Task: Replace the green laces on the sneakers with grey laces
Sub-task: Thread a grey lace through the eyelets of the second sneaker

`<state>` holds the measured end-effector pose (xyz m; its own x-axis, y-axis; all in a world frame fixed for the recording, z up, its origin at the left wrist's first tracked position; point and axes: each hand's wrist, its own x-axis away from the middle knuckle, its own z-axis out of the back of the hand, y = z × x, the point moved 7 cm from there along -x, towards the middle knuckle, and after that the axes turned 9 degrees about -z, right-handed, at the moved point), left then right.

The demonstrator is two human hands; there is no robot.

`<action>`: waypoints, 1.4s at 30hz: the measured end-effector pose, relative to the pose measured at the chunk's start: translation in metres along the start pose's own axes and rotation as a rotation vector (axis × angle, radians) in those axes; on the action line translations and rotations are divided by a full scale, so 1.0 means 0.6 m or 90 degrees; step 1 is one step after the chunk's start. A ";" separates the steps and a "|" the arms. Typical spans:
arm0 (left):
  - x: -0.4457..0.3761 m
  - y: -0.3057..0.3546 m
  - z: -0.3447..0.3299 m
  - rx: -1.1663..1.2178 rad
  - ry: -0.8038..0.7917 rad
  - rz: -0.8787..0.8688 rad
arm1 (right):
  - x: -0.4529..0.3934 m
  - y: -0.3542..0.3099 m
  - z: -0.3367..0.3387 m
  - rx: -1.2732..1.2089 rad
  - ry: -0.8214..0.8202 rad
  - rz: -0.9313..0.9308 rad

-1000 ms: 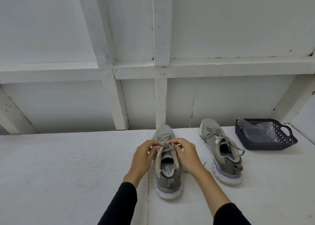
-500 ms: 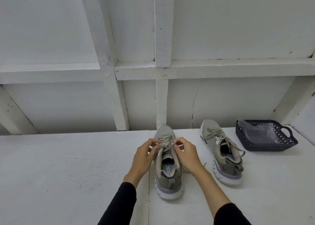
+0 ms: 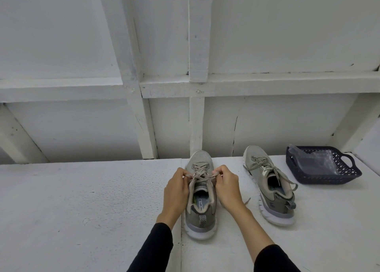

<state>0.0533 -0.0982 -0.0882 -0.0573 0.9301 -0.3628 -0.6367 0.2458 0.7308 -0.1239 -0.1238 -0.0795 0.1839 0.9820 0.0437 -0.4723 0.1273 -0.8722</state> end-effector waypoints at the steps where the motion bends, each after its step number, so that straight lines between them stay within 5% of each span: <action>1: -0.002 0.001 0.000 -0.006 0.006 0.003 | -0.001 -0.002 -0.002 -0.006 0.002 0.000; 6: -0.011 -0.013 -0.001 0.024 0.006 0.037 | -0.009 -0.013 -0.010 -0.039 -0.045 0.008; 12: -0.002 -0.054 -0.007 0.061 -0.117 0.079 | 0.004 0.010 -0.021 -0.015 -0.157 -0.036; 20: -0.006 -0.026 0.000 0.403 -0.070 0.162 | 0.003 0.017 -0.016 -0.037 -0.147 -0.084; 28: -0.015 -0.044 0.033 0.874 0.242 0.337 | -0.007 0.008 0.029 -0.784 -0.108 -0.237; 33: -0.015 -0.060 0.029 0.811 0.264 0.382 | -0.017 0.026 0.031 -0.745 -0.064 -0.223; 36: -0.017 -0.057 0.029 0.602 0.177 0.369 | -0.020 0.037 0.028 -0.635 -0.046 -0.214; 39: -0.023 -0.043 0.038 0.246 0.016 0.254 | -0.021 0.047 0.027 -0.352 -0.056 -0.202; 42: -0.030 -0.005 0.048 0.032 -0.017 0.032 | -0.015 0.056 0.021 -0.114 -0.058 -0.172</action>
<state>0.0786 -0.1080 -0.0670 -0.0675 0.9483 -0.3100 -0.5939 0.2114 0.7762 -0.1522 -0.1266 -0.1031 0.1999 0.9256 0.3213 -0.2559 0.3659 -0.8948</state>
